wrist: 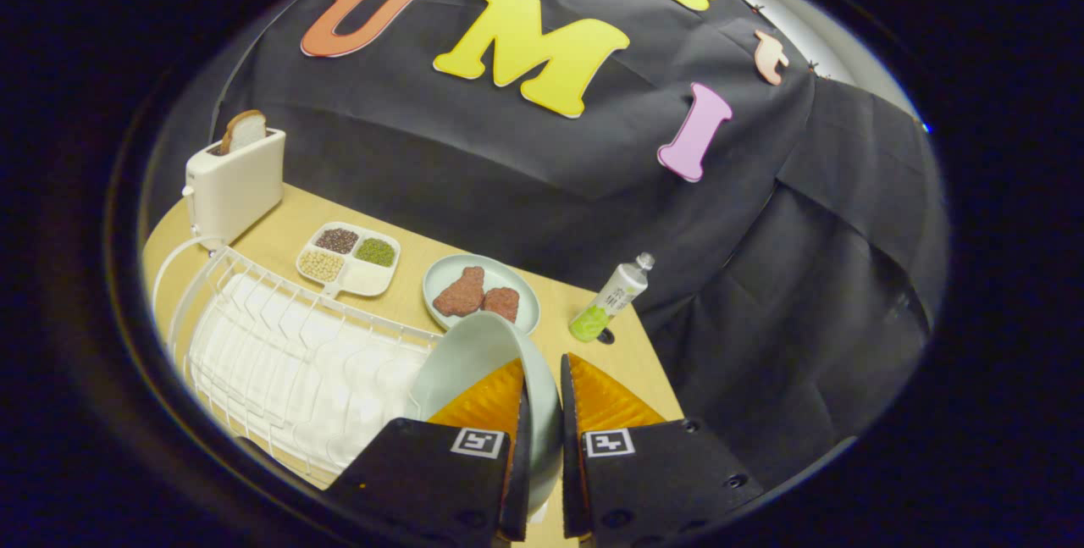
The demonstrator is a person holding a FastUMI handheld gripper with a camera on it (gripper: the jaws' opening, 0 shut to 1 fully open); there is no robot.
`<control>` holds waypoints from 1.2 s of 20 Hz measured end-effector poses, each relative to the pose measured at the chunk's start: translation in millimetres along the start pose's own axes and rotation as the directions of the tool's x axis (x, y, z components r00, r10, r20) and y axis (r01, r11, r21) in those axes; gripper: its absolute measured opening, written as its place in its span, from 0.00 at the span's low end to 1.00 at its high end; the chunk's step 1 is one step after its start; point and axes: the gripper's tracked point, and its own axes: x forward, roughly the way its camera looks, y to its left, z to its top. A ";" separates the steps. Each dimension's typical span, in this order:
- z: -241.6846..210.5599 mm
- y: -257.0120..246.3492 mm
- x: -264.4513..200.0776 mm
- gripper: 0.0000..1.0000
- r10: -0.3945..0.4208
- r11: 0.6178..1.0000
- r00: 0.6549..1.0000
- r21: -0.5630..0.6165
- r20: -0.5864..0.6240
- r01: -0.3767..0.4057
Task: Take the plate from the dish rack, then take the spoon from the basket and place it into the plate.
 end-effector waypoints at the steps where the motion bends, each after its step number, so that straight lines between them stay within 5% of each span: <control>1: 4.5 0.0 -1.7 0.21 -0.014 1.000 1.000 -0.014 0.006 0.014; 11: 33.8 -28.8 -24.4 0.18 -0.082 0.996 0.991 -0.038 0.106 0.086; 18: 23.7 -21.1 -80.5 0.16 0.177 0.972 0.970 0.125 0.164 -0.199; 24: -41.9 2.6 -122.4 0.14 0.449 0.829 0.884 0.309 0.129 -0.466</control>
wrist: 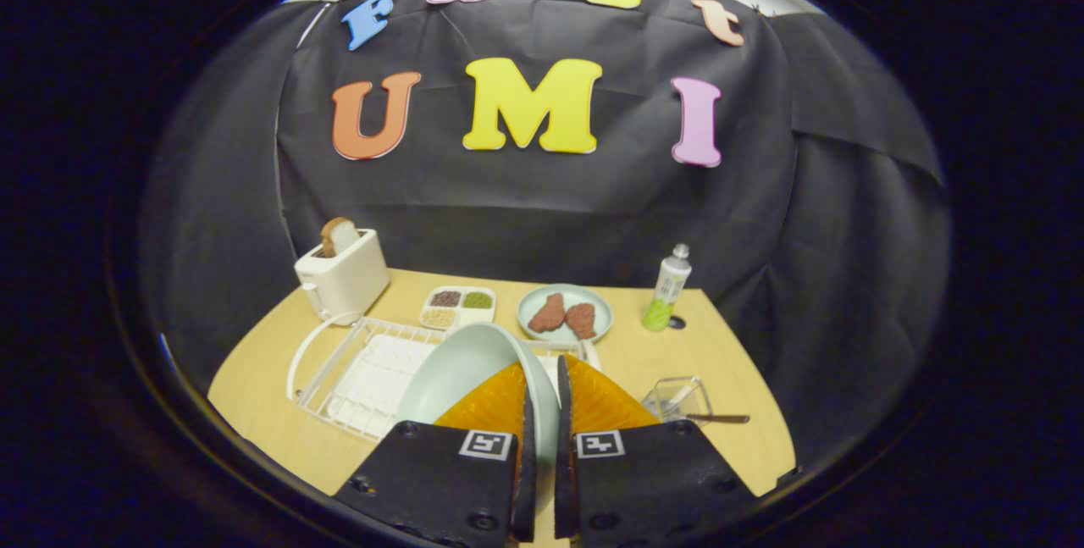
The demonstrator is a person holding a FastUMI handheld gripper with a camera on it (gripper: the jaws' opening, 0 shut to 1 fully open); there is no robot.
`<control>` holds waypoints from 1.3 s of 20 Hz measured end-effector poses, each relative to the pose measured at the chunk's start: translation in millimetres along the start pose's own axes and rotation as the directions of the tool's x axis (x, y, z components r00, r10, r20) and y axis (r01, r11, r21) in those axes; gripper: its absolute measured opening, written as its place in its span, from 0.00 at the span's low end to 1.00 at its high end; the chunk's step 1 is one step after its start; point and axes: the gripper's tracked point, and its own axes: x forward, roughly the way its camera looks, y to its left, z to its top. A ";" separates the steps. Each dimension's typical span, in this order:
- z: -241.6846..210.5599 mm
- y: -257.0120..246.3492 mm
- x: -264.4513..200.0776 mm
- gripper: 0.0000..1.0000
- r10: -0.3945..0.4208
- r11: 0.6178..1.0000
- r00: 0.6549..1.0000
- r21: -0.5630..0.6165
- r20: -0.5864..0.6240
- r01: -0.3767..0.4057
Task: Take the plate from the dish rack, then take the spoon from the basket and place it into the plate.
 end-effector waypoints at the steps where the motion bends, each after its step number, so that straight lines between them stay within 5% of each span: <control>1: -16.1 3.1 -3.2 0.14 0.039 0.999 0.999 0.037 -0.023 -0.038; 11: -146.5 -17.4 -18.2 0.14 0.122 0.946 0.990 0.311 -0.065 -0.097; 26: -213.2 -29.8 26.1 0.15 0.145 0.908 0.985 0.409 -0.096 -0.093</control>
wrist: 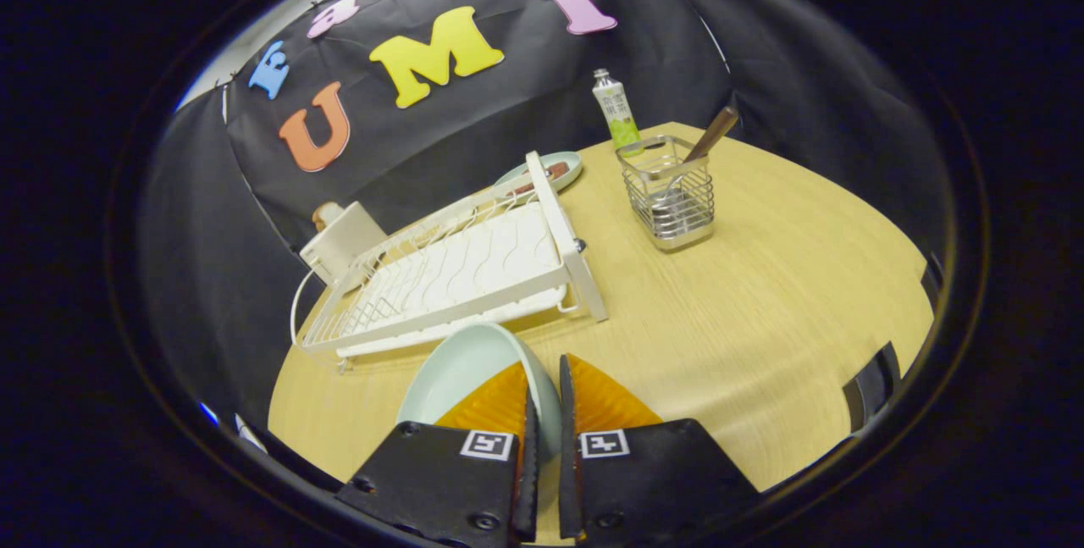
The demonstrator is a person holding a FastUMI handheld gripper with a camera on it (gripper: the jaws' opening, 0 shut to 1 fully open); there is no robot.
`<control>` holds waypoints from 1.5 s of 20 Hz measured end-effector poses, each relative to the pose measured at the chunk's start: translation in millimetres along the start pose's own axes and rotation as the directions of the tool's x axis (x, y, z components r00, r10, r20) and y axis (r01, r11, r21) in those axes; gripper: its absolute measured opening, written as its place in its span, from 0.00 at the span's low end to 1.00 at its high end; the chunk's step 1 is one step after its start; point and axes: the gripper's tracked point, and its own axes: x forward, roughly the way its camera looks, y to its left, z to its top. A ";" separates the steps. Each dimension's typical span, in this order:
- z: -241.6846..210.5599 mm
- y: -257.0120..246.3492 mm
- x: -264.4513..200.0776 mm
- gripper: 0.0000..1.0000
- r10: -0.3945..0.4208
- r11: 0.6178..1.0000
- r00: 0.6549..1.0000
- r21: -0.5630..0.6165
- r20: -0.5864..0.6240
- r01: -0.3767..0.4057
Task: Take the plate from the dish rack, then take the spoon from the basket and place it into the plate.
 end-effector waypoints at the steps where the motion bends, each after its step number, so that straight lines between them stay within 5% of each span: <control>1: -1.3 -1.5 1.3 0.17 0.012 1.000 1.000 0.011 -0.010 -0.012; 7: 4.4 -11.0 6.2 0.26 -0.004 1.000 1.000 -0.022 0.020 0.004; 10: 19.3 -13.7 -2.1 0.52 -0.012 0.997 0.996 -0.070 0.086 0.018; 14: 41.6 -22.5 -26.8 0.62 -0.048 0.983 0.976 -0.164 0.213 0.084; 21: 84.3 -49.3 -72.0 1.00 -0.085 0.951 0.895 -0.231 0.437 0.203; 30: 144.5 -103.1 -55.9 1.00 -0.129 0.942 0.849 -0.205 0.513 0.267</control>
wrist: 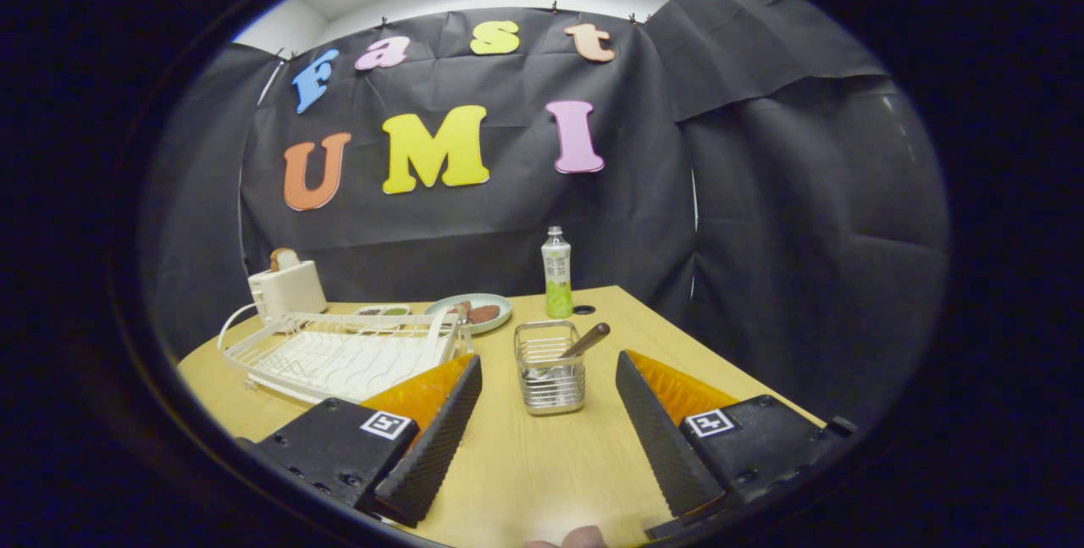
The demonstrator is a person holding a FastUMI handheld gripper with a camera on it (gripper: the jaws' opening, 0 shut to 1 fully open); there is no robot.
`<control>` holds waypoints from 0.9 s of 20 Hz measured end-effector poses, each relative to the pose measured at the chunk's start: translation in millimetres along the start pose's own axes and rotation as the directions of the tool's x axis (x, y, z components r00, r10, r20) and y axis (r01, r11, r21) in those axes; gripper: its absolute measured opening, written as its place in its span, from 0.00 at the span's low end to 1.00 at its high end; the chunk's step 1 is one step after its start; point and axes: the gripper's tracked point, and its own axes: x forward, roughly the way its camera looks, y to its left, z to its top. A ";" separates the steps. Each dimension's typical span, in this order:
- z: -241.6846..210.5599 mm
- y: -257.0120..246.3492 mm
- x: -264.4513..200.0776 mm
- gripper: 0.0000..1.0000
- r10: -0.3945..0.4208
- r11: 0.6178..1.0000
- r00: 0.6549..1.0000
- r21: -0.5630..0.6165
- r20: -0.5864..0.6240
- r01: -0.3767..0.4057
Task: Take the plate from the dish rack, then take the spoon from the basket and place it into the plate.
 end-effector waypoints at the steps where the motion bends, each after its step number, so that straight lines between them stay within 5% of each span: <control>1: 0.8 -5.6 9.7 1.00 -0.011 1.000 1.000 -0.005 0.002 0.011; 9: -4.3 -21.1 73.7 1.00 0.028 0.999 0.999 0.021 -0.041 -0.027; 18: 1.9 -27.8 94.3 0.59 0.028 0.999 0.999 0.041 -0.037 -0.026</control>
